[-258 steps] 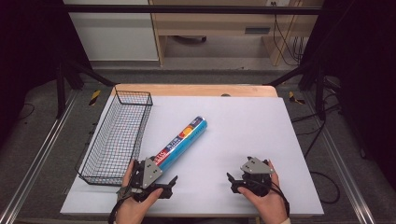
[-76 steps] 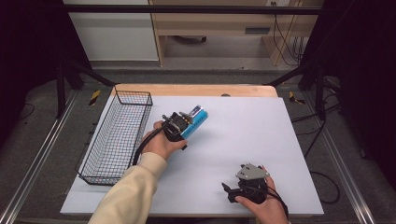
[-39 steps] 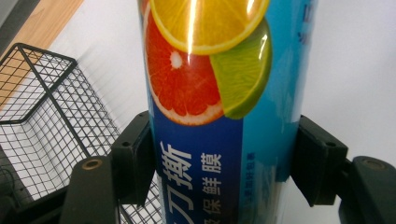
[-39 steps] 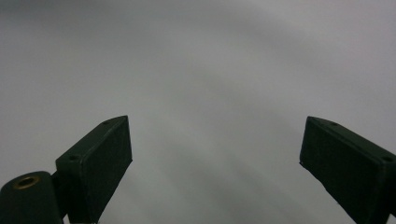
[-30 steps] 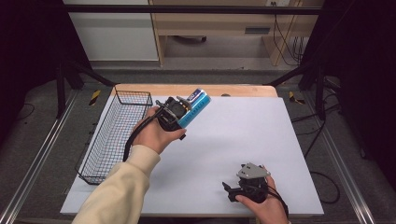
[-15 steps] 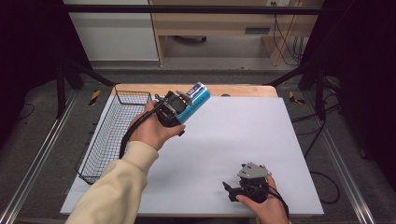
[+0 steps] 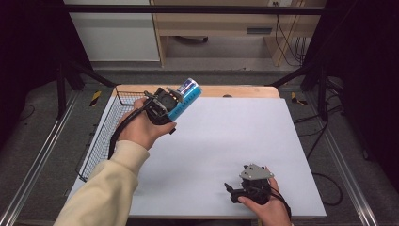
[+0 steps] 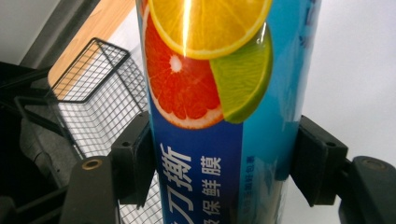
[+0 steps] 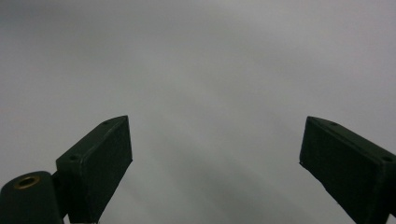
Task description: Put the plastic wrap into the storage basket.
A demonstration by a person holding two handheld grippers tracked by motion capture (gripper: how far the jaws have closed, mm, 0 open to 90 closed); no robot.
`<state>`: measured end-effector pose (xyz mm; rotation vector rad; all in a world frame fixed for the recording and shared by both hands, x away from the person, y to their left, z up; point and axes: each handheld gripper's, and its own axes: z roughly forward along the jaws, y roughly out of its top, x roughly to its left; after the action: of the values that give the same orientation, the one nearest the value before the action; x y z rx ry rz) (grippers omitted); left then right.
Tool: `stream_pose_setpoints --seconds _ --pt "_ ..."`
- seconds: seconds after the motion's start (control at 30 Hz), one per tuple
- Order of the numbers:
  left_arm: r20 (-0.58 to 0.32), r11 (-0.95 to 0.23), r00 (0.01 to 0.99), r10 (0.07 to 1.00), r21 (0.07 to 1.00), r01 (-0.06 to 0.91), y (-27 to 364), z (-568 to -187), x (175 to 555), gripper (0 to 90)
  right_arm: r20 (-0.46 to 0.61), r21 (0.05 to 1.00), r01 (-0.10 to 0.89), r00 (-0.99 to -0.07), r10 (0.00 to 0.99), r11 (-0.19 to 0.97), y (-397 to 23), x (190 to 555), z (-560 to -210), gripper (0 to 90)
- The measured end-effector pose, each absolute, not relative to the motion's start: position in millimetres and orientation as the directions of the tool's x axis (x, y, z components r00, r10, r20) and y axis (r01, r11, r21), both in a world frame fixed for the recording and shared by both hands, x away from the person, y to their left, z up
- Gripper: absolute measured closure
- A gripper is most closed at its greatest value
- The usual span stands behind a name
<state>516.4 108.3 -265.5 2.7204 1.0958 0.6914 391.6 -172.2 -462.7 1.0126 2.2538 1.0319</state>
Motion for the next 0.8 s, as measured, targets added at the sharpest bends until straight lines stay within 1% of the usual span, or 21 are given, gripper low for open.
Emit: stream_pose_setpoints --seconds 0.43,0.8 --pt "0.379 -0.697 0.592 0.711 0.272 0.663 134.4 -260.0 515.2 32.0 -0.099 0.785 0.432 -0.621 0.777 0.445 -171.6 391.7 -463.1 9.7" --pt "0.38 -0.661 0.553 0.741 0.269 0.701 164.9 -265.3 514.1 32.1 -0.097 0.785 0.432 -0.622 0.777 0.444 -171.7 392.0 -463.1 9.7"
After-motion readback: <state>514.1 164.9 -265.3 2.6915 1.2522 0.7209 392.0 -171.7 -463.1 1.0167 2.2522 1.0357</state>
